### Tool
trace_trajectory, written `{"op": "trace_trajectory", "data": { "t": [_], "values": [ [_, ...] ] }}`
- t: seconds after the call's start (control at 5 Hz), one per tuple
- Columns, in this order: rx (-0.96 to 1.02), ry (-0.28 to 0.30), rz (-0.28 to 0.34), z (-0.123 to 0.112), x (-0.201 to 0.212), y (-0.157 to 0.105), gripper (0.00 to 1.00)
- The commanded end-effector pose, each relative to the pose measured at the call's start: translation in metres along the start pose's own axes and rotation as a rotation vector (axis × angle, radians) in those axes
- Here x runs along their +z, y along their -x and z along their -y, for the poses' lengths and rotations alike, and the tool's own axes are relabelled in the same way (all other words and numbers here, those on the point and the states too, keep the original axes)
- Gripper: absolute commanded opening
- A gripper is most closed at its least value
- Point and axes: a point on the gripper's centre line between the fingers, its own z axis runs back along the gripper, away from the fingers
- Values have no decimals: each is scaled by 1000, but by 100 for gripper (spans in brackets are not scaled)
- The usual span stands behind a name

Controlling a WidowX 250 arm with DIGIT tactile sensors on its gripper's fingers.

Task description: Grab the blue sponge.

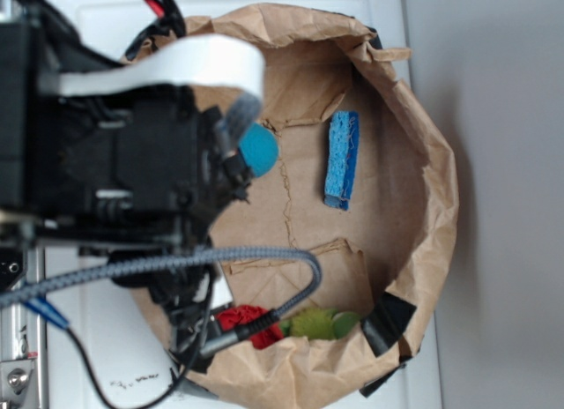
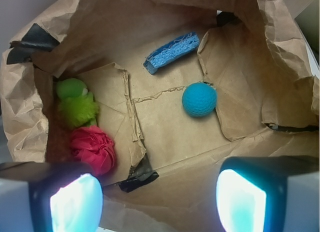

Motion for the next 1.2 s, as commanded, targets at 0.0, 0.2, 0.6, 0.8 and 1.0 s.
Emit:
{"op": "trace_trajectory", "data": {
  "t": [0.0, 0.2, 0.6, 0.8, 1.0],
  "values": [
    [-7, 12, 30, -1, 8, -5, 100],
    [93, -27, 72, -16, -20, 17, 100],
    [402, -4, 124, -25, -62, -6, 100],
    [437, -49, 115, -17, -61, -21, 100],
    [479, -88, 66, -6, -50, -43, 100]
  ]
}}
